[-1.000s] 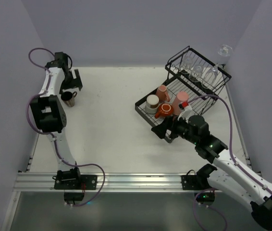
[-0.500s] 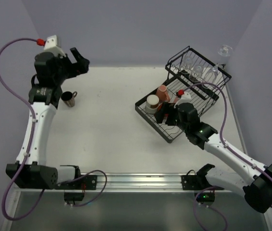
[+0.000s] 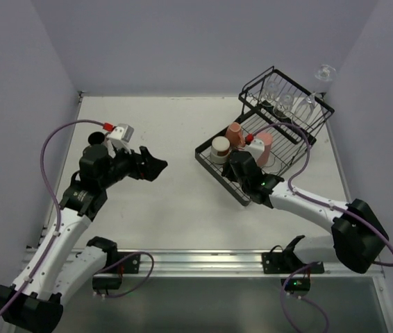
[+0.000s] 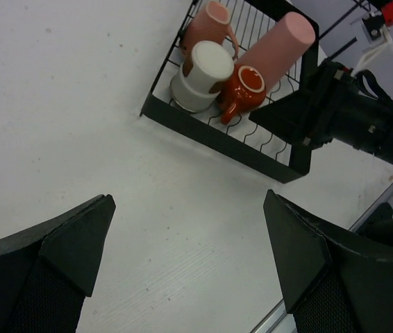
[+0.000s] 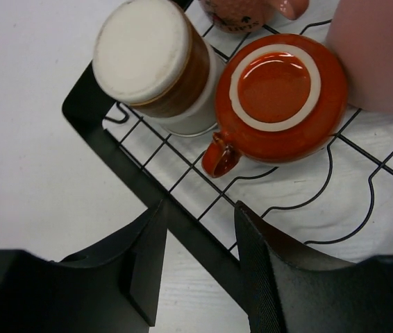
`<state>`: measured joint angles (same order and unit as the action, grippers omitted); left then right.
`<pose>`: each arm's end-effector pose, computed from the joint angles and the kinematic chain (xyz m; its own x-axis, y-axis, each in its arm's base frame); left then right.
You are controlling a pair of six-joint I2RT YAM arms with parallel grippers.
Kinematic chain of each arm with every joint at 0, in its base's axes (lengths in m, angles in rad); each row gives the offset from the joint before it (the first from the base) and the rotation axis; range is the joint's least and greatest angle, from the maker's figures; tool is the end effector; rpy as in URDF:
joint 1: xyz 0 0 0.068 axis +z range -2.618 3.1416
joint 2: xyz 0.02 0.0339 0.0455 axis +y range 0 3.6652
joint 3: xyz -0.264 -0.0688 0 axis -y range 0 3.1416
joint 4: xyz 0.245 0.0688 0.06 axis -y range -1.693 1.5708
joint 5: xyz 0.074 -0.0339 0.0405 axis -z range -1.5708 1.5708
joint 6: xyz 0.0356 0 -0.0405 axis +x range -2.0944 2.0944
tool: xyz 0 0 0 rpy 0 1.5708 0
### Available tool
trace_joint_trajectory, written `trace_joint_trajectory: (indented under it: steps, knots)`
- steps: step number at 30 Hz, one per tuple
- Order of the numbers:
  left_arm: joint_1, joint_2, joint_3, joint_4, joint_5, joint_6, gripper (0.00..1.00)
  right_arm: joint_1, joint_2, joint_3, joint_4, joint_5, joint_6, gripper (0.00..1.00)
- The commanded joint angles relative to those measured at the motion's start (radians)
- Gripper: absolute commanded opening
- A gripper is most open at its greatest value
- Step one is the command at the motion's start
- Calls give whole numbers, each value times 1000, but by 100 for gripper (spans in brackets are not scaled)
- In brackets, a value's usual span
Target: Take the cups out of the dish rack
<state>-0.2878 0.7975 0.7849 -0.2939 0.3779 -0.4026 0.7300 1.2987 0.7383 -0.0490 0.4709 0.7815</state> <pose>0.1722 -0.0647 0.3270 -0.5017 -0.2313 -0.8335 0.4397 0.7616 -0.4760 0.2158 0.1715 0.2279 -0.5261 0.3715 -0.7650 0.0753 0.9164 0.3932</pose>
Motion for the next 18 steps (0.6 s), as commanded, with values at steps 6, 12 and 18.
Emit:
trace_joint_trajectory:
  steps: [6, 12, 18]
  knots:
    - [-230, -20, -29, 56, -149, 139, 99, 28, 167, 127, 16, 218, 225, 41]
    - [-356, -58, -32, 33, -235, 169, 99, 39, 252, 208, -106, 290, 318, 39]
    - [-435, -84, -29, 21, -295, 176, 100, 54, 281, 236, -219, 345, 433, 34]
